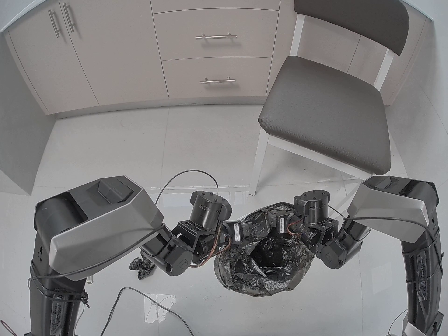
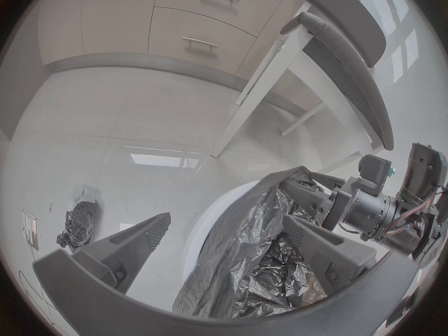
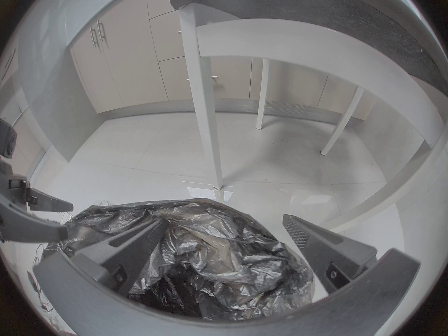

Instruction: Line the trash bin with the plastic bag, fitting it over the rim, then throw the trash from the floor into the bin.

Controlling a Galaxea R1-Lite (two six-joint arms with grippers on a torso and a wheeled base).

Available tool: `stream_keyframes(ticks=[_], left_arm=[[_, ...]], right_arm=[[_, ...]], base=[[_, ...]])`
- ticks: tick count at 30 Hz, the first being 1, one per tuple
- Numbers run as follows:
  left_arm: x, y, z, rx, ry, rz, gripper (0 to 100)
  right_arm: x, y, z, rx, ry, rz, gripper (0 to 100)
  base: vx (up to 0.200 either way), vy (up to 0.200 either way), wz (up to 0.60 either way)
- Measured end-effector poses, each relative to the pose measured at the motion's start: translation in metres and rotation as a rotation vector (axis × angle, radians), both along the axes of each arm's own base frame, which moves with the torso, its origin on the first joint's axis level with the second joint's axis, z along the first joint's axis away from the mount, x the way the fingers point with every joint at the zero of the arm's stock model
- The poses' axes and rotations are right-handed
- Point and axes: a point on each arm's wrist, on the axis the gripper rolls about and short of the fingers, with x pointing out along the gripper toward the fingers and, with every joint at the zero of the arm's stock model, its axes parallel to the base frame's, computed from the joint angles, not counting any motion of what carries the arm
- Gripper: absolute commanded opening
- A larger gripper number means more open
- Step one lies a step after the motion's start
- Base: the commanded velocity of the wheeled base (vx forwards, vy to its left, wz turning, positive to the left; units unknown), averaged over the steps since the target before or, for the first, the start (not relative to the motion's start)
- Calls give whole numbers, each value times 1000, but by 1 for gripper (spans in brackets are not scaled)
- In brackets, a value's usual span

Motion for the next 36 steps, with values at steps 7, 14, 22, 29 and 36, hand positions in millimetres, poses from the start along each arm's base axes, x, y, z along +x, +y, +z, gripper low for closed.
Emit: stream_keyframes(ticks=[7, 14, 22, 29, 36], left_arm=[[-7, -5, -5, 69, -28, -60, 100], [-8, -3, -16, 201, -66, -56, 100], [-7, 3, -24, 307, -102, 0, 100], [-7, 3, -19, 288, -113, 27, 100], [-8, 5, -7, 285, -143, 73, 100]], right_arm=[[0, -1, 1, 0, 0, -4, 100], [-1, -3, 2, 1, -3, -11, 100], [-3, -4, 8, 4, -9, -13, 100], [-6, -6, 13, 4, -11, -12, 100], [-7, -7, 17, 7, -17, -13, 100]], base=[[0, 0, 0], [0, 0, 0], [0, 0, 0], [0, 0, 0], [0, 0, 0]])
